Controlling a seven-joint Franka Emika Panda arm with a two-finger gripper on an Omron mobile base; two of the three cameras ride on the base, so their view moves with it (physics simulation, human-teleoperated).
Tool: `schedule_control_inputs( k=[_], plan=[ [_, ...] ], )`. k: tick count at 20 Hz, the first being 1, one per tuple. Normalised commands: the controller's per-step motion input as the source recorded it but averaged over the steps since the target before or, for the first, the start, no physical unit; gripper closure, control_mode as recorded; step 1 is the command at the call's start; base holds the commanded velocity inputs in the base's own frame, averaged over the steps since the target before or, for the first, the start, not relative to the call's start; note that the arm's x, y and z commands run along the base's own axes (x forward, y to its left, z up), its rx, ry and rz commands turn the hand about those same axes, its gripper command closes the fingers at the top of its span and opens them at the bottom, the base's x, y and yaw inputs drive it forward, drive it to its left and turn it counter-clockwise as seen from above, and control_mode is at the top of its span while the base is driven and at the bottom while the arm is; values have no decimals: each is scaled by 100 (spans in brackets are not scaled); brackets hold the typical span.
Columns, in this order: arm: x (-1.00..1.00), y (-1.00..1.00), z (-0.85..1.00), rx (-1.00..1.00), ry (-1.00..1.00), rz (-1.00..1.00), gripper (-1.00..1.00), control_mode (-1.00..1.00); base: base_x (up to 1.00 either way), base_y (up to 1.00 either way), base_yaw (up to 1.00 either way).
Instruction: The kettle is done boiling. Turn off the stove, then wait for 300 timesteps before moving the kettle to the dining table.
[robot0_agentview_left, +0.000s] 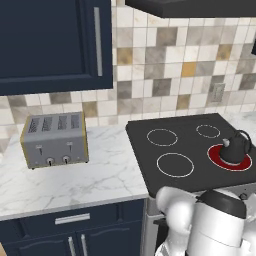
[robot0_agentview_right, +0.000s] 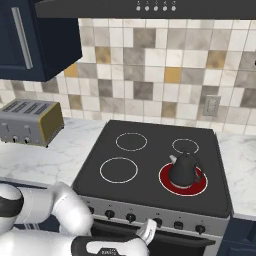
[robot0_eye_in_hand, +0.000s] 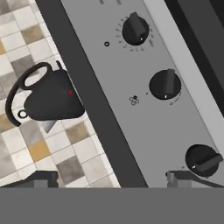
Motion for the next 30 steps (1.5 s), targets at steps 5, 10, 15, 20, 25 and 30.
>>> schedule_control_inputs(
  k=[5,10,15,20,25,30],
  plan=[
    [15,-16,-19,4,-1,3,-100,-100,0,0,0],
    [14,-17,-21,4,-3,2,-100,-100,0,0,0],
    [9,-10,-26,3,-4,1,-100,-100,0,0,0],
    [13,0,-29,1,-4,0,-100,-100,0,0,0],
    [16,-8,-17,0,-8,0,-100,-100,0,0,0],
    [12,-19,-15,0,-9,0,-100,-100,0,0,0]
  ],
)
